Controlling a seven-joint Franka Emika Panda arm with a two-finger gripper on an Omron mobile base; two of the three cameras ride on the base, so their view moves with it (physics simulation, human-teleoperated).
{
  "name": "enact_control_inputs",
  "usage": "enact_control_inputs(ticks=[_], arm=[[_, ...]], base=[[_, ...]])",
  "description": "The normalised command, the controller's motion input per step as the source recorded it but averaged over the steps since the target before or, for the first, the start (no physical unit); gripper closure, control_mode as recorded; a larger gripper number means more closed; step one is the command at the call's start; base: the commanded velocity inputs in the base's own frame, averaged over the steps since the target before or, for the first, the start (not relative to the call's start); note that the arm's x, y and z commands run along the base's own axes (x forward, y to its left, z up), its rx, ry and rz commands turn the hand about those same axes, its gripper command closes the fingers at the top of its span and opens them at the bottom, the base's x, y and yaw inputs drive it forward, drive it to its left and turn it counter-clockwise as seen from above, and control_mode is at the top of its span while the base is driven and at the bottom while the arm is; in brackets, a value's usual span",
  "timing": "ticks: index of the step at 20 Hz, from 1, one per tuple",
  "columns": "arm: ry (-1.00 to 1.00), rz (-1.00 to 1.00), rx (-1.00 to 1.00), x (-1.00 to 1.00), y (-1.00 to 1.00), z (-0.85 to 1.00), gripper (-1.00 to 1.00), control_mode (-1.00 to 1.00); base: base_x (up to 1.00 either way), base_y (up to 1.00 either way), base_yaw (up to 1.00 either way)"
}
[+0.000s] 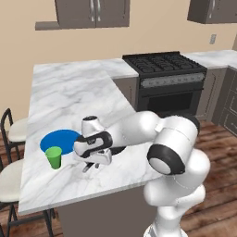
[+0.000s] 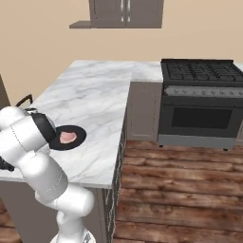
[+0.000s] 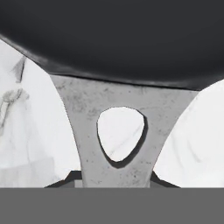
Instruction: Pick up the pan with the steak in it and place it on the dining table. Then place the steak on the plate.
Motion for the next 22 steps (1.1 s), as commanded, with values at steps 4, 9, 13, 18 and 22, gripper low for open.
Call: enact_control_inputs(ticks=[4,9,13,18,22], arm=[[-0.03,0.00,-0.07,0.11,0.08,-0.39,1.00,-1.00],[0.00,0.00,-0.01,0.04,0.09,-0.40,1.00,-1.00],[0.00,0.00,-0.02,0.03,0.03,-0.18,1.00,-1.00],[0.00,0.00,0.00,0.00,0.00,0.00,-1.00,-1.00],[-0.07,-0.02,0.00,-0.01,0.00,0.13,-1.00,-1.00]], base=[[0.00,0.00,0.00],[0.00,0.00,0.00],[0.00,0.00,0.00],[0.00,0.00,0.00],[0.00,0.00,0.00]])
